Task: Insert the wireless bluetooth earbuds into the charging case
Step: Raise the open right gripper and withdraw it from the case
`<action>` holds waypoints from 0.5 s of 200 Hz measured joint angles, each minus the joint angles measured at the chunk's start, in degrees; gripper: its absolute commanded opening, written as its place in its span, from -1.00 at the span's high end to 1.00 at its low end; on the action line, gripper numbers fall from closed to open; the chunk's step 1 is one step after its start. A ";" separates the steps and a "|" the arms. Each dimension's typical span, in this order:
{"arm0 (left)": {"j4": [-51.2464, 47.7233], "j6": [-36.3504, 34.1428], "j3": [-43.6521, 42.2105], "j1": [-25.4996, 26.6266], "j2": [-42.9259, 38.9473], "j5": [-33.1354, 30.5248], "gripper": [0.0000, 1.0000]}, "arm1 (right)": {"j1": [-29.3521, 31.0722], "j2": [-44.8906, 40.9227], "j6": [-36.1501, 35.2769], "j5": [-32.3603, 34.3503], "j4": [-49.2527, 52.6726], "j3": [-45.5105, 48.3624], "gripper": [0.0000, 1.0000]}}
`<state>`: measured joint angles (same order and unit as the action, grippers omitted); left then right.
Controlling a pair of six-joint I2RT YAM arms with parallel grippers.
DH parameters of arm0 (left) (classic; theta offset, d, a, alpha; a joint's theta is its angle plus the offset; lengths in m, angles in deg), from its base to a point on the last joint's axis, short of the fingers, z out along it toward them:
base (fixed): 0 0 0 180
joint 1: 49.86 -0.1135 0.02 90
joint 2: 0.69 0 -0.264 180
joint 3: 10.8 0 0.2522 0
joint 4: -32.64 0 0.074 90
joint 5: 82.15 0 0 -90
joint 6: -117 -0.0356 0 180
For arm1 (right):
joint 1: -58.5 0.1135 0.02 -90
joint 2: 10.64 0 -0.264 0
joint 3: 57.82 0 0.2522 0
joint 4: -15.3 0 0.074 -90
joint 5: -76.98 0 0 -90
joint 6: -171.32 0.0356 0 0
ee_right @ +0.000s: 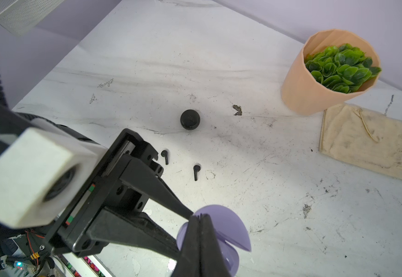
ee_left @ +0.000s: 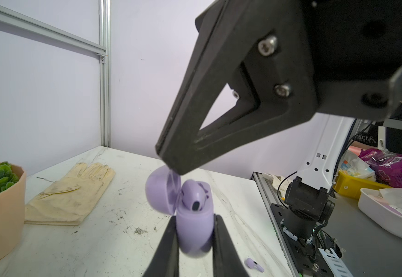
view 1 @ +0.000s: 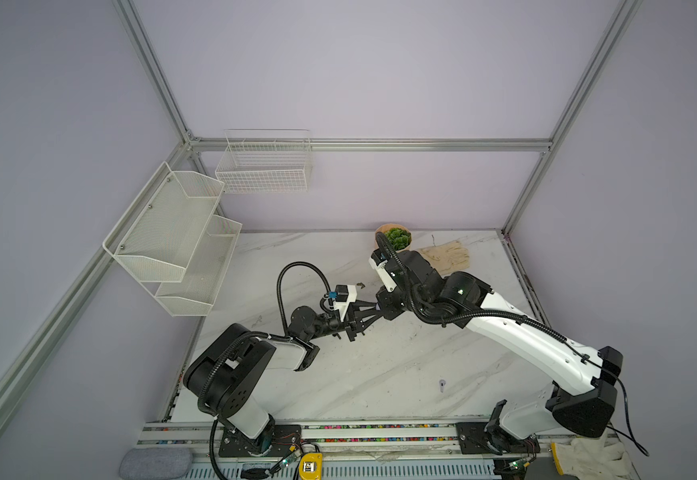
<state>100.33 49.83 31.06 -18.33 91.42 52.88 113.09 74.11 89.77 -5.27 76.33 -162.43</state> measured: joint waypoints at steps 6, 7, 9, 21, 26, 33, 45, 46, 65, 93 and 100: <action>0.00 -0.02 0.00 0.00 0.00 0.00 1.00 | -0.02 0.11 0.00 -0.11 -0.02 0.07 0.99; 0.00 -0.04 0.00 0.00 0.00 0.00 1.00 | -0.02 0.11 0.00 -0.11 -0.04 0.11 0.99; 0.00 -0.04 0.00 0.00 0.00 0.00 1.00 | -0.02 0.11 0.00 -0.11 -0.11 0.15 0.99; 0.00 -0.11 0.00 0.00 0.00 0.00 1.00 | -0.07 0.11 0.00 -0.11 -0.20 0.61 1.00; 0.00 -0.11 0.00 0.00 0.00 -0.02 1.00 | -0.07 0.11 0.00 -0.13 -0.24 0.83 1.00; -0.13 -0.11 0.00 0.00 0.00 -0.02 1.00 | -0.07 0.11 0.04 -0.13 -0.31 1.22 1.00; -0.35 -0.09 0.00 -0.02 0.00 -0.07 1.00 | -0.07 0.11 0.24 -0.13 -0.33 1.79 1.00; -0.35 -0.11 0.00 -0.02 0.00 -0.04 1.00 | -0.07 0.11 0.22 -0.13 -0.33 1.84 1.00; -0.92 -0.11 0.00 0.00 0.00 0.02 1.00 | -0.07 -0.24 0.55 -0.13 -0.90 2.75 1.00; -1.01 -0.13 0.00 0.02 0.02 0.33 1.00 | -0.07 -1.18 1.31 -0.13 -1.73 4.02 1.00; -1.01 -0.13 0.00 0.04 0.00 0.42 1.00 | -0.07 -1.33 1.40 -0.13 -1.77 4.22 1.00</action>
<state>99.32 49.70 31.06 -18.29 91.42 53.30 113.02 72.78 91.17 -5.40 74.56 -158.21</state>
